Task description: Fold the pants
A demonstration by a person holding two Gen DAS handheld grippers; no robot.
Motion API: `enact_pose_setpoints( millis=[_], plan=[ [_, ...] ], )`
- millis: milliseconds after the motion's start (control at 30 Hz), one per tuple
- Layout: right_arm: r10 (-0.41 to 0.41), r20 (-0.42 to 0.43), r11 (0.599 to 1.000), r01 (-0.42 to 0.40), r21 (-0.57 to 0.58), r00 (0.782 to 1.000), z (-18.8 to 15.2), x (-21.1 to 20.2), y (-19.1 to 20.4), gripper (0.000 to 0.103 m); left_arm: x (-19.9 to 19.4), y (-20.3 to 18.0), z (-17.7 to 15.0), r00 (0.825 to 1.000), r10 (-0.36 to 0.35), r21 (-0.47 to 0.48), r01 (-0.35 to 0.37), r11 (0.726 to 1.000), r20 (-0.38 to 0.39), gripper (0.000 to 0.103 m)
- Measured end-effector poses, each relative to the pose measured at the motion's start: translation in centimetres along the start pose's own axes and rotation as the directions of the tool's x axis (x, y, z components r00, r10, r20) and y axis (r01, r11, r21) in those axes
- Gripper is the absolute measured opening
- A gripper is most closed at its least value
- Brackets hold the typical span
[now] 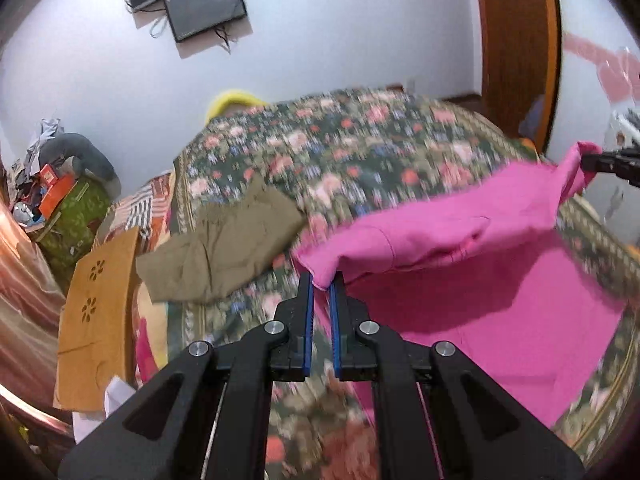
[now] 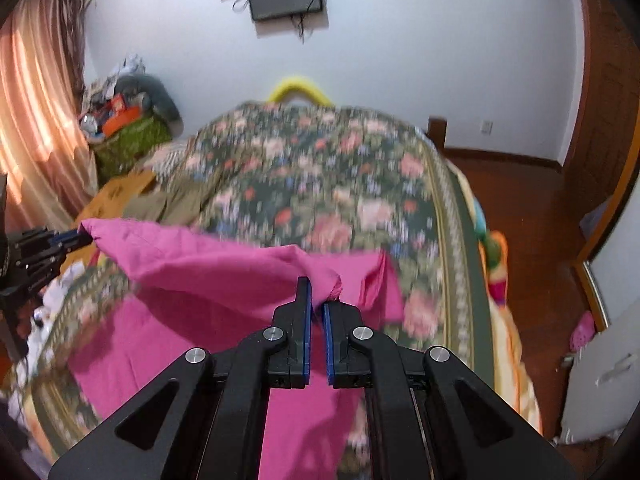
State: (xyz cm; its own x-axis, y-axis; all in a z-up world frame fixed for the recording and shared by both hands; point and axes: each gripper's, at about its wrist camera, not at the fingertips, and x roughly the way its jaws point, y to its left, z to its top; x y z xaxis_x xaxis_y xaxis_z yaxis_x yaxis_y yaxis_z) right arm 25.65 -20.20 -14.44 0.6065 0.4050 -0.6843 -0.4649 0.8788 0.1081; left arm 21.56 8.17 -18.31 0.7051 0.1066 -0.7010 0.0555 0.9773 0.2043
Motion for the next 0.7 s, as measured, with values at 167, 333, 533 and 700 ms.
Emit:
enact_pose_setpoints(
  millis=[167,333,533,700],
  plan=[
    [0.005,-0.075,1.000,-0.004,0.009,0.997,-3.7,0.7,0.4,0.005,0.5,-0.8,-3.7,0.996,-0.043,-0.022,0.042,0.999,-0.079,0.008],
    [-0.003,-0.177,1.000,0.002,-0.005,0.984,-7.5,1.5,0.2,0.005,1.7,-1.6,-6.7,0.979,-0.080,0.024,0.086,0.996,-0.185,0.008],
    [-0.073,-0.242,0.993,0.047,-0.112,0.967,-9.4,1.0,1.2,0.014,-0.3,-0.7,-6.7,0.988,-0.065,0.008,0.066,0.998,-0.143,0.049],
    [-0.028,-0.183,0.991,0.003,-0.136,0.983,-8.3,-1.4,2.5,0.044,-2.8,-0.6,-5.0,0.997,-0.061,0.016,0.062,0.998,-0.051,0.071]
  ],
)
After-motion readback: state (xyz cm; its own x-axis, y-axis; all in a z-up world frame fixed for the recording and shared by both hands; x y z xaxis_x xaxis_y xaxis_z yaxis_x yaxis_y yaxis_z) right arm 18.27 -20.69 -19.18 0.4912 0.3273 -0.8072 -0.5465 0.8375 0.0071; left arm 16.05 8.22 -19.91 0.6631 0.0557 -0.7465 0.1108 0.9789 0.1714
